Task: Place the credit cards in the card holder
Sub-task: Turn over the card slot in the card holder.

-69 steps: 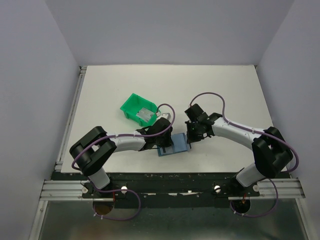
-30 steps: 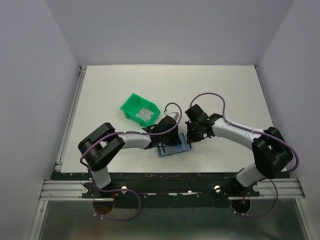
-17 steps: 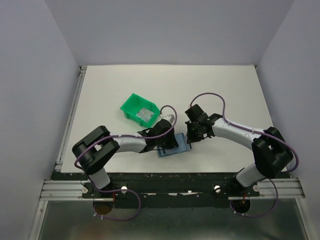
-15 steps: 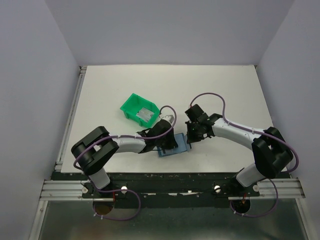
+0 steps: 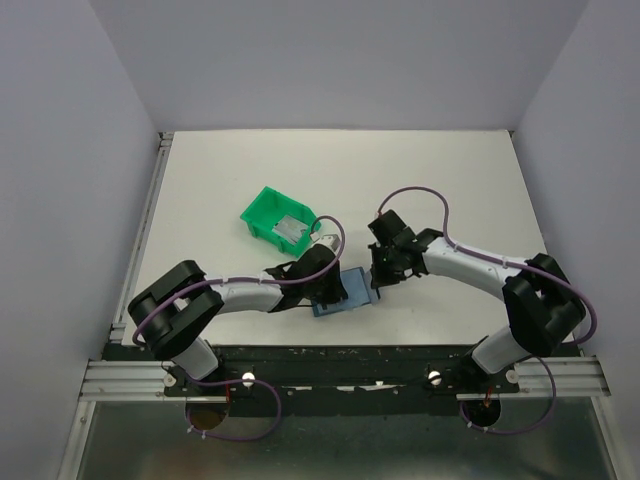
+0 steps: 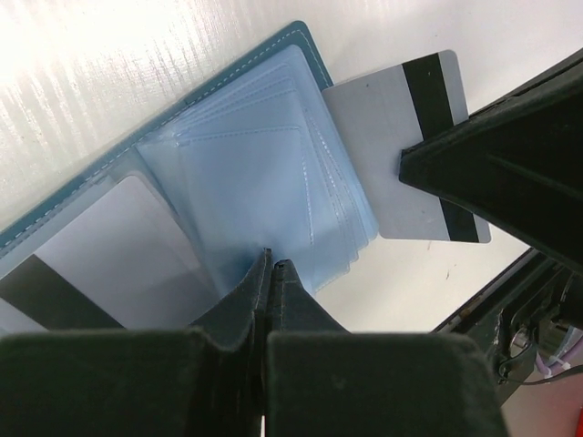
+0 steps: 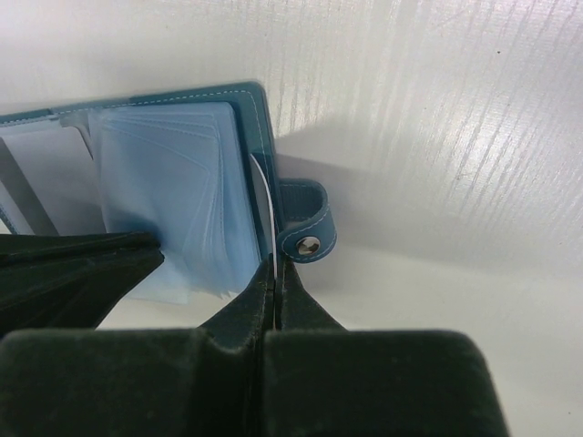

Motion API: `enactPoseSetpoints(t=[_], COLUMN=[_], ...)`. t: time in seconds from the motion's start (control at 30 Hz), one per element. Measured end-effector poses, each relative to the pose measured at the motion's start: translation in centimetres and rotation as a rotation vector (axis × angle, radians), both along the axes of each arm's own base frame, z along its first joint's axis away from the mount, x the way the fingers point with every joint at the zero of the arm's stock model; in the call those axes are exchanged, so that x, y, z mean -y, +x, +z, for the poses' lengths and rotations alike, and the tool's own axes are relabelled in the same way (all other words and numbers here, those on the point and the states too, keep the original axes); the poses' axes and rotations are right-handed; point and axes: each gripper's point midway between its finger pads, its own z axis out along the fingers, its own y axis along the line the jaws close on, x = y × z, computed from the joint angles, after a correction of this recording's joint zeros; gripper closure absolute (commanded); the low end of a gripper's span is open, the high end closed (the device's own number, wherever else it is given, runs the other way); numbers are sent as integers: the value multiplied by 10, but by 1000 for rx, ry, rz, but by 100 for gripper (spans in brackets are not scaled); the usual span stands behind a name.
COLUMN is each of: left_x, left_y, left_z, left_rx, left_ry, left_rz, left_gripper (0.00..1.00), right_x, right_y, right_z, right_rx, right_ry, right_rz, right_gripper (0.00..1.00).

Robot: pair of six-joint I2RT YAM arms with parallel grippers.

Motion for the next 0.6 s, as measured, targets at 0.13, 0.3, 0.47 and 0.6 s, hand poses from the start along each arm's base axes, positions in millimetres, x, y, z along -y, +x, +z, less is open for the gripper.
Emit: enactPoseSetpoints(t=[0.13,0.3,0.47,0.6], left_x=[-2,-2,-2,-1], left_y=[-1,-1,0,0], left_z=[-2,-3,-3,-4], left_rx=[0,-5,-5,-5], left_ry=[12,15,14,15], left_rz=[4,6,6,5], left_gripper=[100,100,100,100], right_x=[3,10,-3,-27], right_y=[0,-3,-5,-16], right_z=[5,31,75,76], right_rx=[22,109,215,152], right_ry=[5,54,210,317], right_rz=[-10,-21,18,107], right_gripper=[100,100,99,100])
